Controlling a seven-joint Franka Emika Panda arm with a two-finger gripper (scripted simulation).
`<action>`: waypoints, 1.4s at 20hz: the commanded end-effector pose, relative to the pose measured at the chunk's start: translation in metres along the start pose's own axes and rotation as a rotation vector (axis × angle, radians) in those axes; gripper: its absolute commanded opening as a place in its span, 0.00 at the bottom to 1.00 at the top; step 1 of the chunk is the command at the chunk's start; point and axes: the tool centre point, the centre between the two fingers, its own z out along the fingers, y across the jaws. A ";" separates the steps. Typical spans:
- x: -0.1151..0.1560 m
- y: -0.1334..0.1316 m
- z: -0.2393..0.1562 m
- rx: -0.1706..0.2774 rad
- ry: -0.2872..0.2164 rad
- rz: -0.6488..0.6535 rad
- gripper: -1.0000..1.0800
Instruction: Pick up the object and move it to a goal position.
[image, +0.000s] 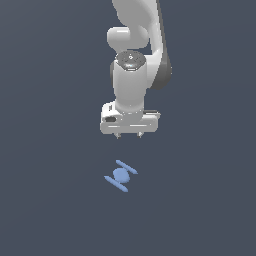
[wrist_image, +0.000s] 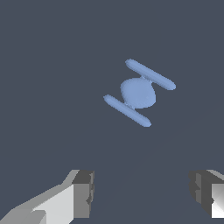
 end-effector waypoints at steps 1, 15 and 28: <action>0.002 0.000 0.001 0.003 -0.003 -0.008 0.81; 0.033 0.008 0.028 0.087 -0.045 -0.163 0.81; 0.070 0.024 0.068 0.261 -0.051 -0.386 0.81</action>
